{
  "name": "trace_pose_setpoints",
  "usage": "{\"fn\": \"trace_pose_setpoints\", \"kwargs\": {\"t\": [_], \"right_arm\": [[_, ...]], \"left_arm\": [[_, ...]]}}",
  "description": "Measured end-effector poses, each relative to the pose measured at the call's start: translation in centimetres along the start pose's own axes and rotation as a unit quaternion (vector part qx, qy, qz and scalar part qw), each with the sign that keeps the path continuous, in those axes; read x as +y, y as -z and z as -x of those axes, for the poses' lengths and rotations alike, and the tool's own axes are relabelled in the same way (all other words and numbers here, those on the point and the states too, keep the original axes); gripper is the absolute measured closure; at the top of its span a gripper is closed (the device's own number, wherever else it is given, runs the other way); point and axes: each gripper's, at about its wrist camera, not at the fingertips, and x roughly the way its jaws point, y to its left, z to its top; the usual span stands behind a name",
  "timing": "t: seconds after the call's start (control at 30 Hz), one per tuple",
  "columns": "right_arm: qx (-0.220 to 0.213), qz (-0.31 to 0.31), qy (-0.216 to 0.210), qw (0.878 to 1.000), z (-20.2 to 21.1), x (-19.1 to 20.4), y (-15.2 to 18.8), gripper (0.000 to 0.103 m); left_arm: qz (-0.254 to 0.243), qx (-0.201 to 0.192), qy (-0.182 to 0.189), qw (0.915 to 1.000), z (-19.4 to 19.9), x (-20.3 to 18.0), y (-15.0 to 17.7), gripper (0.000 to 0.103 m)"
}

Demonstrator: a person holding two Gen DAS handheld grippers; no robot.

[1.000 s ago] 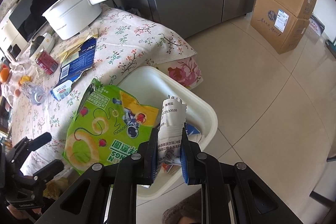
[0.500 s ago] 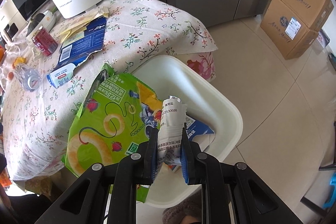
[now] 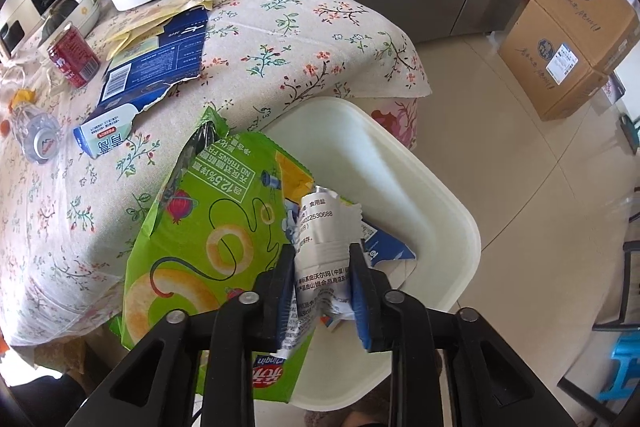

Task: Collect trash
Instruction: 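Carry the green bag and white wrapper over the bin and open both tools, then move the left tool to the clear plastic bottle and grasp it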

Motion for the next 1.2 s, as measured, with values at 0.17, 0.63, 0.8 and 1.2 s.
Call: {"fn": "trace_pose_setpoints", "kwargs": {"t": [0.17, 0.63, 0.8, 1.2], "right_arm": [[-0.021, 0.013, 0.002, 1.000, 1.3, 1.4, -0.8, 0.038], [-0.136, 0.043, -0.027, 0.989, 10.0, 4.9, -2.3, 0.026], [-0.175, 0.049, -0.035, 0.983, 12.3, 6.2, -2.8, 0.023], [-0.187, 0.029, -0.049, 0.981, 12.4, 7.8, -4.4, 0.021]], "left_arm": [[0.031, 0.004, -0.024, 0.9992, 0.4, 1.7, -0.3, 0.001], [0.091, -0.018, -0.033, 0.9951, 3.5, 3.8, -2.4, 0.001], [0.099, -0.040, -0.041, 0.9935, 4.7, 4.4, -3.6, 0.001], [0.138, -0.022, -0.067, 0.9879, 1.2, 6.3, -6.1, 0.001]]}}
